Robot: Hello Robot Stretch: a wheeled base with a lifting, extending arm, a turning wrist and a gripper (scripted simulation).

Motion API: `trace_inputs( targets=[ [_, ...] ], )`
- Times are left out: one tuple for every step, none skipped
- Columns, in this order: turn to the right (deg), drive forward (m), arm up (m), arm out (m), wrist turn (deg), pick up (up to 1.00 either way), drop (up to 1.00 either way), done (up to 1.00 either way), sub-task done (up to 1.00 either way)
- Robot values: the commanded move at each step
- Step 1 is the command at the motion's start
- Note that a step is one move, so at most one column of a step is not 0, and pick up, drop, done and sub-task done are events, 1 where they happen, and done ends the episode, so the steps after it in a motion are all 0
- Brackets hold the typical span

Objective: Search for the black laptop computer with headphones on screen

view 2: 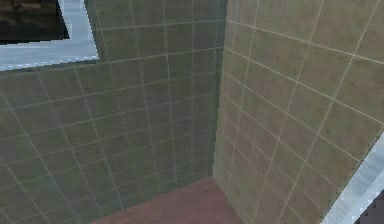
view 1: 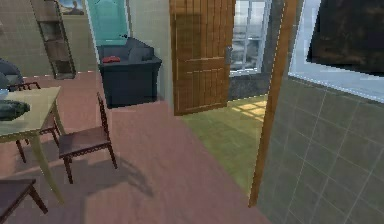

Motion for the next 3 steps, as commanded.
trace_inputs(
  targets=[
    [-6.0, 0.0, 0.0, 0.0, 0.0, 0.0, 0.0, 0.0, 0.0],
    [0.0, 0.3, 0.0, 0.0, 0.0, 0.0, 0.0, 0.0, 0.0],
    [45.0, 0.0, 0.0, 0.0, 0.0, 0.0, 0.0, 0.0, 0.0]
  ],
)
